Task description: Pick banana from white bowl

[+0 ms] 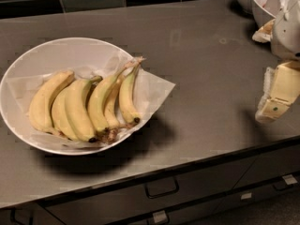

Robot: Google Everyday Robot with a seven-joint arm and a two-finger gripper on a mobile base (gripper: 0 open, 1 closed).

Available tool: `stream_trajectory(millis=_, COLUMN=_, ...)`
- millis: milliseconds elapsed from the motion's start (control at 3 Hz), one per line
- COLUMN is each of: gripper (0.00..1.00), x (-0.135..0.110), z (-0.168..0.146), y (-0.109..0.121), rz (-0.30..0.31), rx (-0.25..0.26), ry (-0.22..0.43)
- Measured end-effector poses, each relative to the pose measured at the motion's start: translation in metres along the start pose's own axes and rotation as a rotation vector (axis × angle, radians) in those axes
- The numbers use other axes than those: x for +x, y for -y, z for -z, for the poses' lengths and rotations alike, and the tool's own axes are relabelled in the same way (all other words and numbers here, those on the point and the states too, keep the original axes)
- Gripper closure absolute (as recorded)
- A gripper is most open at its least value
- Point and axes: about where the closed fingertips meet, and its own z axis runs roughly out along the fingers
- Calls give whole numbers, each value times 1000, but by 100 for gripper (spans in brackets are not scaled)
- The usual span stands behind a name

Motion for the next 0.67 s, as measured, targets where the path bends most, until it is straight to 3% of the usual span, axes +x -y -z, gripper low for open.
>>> stream_trajectory(millis=333, gripper=0, x=0, z=0, y=0, rz=0, rx=0, ry=0)
stream_trajectory(millis=667, gripper=0, x=-21, z=2, y=-9, rz=65, rx=6, ry=50)
